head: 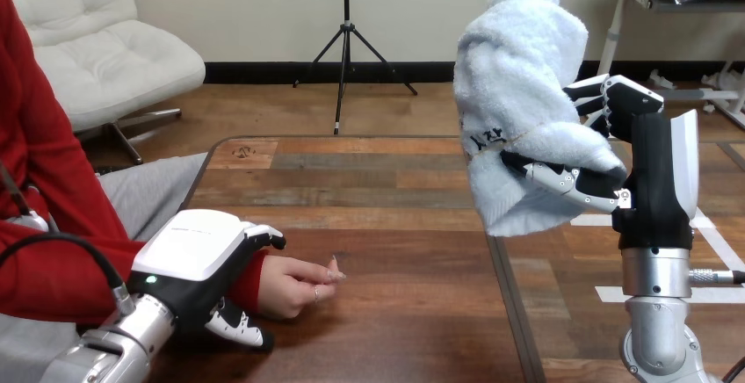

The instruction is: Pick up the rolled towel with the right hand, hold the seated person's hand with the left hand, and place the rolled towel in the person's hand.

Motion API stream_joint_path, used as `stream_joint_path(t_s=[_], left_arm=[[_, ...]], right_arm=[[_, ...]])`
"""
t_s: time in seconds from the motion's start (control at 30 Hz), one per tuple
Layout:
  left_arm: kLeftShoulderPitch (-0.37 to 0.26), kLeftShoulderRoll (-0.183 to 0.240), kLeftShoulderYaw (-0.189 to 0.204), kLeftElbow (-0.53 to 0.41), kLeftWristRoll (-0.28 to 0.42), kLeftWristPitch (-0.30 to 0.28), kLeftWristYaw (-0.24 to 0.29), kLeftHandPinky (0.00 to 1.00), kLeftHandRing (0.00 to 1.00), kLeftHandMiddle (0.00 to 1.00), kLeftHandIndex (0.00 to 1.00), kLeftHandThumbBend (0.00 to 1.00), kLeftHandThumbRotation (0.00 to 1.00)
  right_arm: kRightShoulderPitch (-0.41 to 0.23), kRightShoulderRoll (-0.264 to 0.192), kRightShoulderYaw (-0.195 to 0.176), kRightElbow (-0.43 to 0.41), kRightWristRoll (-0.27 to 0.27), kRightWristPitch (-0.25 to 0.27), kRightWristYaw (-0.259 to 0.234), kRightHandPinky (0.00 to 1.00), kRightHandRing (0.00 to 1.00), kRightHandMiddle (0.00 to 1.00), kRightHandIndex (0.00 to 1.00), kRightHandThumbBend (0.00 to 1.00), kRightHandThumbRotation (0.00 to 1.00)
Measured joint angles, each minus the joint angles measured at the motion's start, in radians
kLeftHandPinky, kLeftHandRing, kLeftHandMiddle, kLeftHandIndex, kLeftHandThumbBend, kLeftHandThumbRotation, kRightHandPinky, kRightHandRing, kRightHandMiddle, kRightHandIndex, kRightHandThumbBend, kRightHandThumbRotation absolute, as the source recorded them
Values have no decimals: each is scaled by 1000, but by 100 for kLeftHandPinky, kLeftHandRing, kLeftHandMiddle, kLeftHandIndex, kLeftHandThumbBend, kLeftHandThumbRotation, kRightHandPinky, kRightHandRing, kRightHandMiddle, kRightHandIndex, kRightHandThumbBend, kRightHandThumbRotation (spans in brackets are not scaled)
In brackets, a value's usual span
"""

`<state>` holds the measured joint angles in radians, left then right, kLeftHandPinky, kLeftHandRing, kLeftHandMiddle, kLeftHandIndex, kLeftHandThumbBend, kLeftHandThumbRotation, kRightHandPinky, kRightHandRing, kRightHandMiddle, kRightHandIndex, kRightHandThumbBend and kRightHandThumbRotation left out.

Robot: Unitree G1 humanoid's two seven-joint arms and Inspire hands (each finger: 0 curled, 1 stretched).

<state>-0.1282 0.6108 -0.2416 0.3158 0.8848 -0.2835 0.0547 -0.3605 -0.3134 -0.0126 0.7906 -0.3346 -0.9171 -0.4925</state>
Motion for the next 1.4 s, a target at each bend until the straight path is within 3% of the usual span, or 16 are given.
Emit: stream_joint_path(t_s=[0.47,0.93,1.4], left_arm=[[-38,0,-32,32,29,28,25,74,79,79,76,98,18],[-58,0,-55,85,30,32,94,70,74,74,71,96,9],[-78,0,-64,121,26,32,97,67,72,72,69,93,6]], right_arm=[[0,0,-1,0,4,0,3,19,25,34,45,76,0],[0,0,-2,0,2,0,2,14,19,31,45,77,0],[0,0,-2,0,2,0,2,13,19,31,45,76,0]])
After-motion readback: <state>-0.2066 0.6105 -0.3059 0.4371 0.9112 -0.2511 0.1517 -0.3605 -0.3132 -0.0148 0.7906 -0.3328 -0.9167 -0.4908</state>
